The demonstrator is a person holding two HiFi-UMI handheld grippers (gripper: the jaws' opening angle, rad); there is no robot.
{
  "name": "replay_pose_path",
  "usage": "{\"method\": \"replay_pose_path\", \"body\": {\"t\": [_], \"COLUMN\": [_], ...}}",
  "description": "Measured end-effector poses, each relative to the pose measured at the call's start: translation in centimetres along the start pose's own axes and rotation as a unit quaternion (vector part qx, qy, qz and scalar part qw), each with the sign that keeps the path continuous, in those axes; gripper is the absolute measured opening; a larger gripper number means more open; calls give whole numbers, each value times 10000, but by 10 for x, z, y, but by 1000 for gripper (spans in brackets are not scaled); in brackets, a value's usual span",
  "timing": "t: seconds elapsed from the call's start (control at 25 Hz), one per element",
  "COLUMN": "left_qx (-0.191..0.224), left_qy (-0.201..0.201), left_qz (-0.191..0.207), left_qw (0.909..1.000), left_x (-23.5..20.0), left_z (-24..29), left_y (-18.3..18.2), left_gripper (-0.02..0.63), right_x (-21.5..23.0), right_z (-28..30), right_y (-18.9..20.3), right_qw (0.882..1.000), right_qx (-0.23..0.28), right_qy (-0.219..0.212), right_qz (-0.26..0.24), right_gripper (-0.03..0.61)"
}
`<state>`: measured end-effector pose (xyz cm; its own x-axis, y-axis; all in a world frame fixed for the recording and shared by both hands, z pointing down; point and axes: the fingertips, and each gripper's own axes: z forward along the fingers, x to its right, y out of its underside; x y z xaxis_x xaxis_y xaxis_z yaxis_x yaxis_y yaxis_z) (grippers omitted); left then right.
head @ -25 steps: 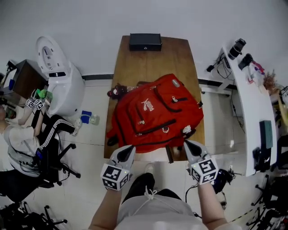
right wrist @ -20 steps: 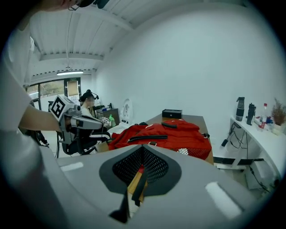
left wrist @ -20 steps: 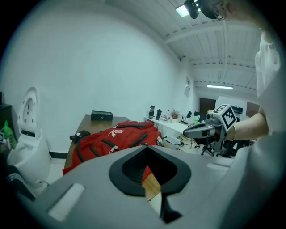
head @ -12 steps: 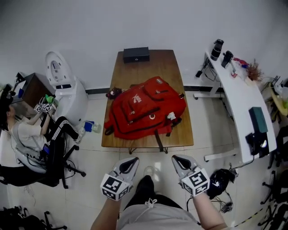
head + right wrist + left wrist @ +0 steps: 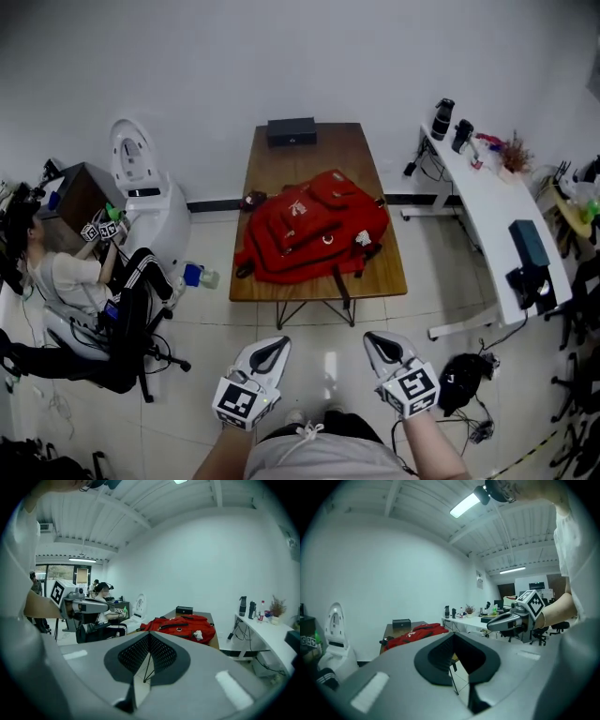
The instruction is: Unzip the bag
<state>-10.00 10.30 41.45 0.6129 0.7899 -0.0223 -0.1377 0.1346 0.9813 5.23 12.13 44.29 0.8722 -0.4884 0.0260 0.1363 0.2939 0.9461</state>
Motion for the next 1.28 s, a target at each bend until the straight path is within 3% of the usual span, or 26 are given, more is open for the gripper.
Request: {"method": "replay_pose_path", "body": {"t": [0.24,0.44,0.76,0.92,1.08,1.28], "left_qx": [514,722,776,782,793,772], "left_qy": [246,317,177,148,158,145], "left_qz": [298,186,235,220,-34,166], "left_qw": [9979,9967,9965,9966,9967,9968], "left_x": [6,9,2,1,0,-2], "left_z": [-48,-65,-71,-70,-68,-65], "left_y": [-17,-27,-32,-37,-36,-35], "left_gripper": [6,6,6,6,6,6], "right_x": [-59,-83,-79,-78,-76,-81], "right_z": [-10,-12,-10,-8,-3,0], "right_y": [-19,-25,-44,-46,-49,-54], "right_qw": [9979,9968,9953,9957,9962,9961], "right_qx": [574,646,656,682,762,740], "right_qy": [-4,-60,-12,-30,-53,-141], "right_qz": [-295,-467,-710,-631,-411,-470], "right_gripper": [6,6,6,6,5,6]}}
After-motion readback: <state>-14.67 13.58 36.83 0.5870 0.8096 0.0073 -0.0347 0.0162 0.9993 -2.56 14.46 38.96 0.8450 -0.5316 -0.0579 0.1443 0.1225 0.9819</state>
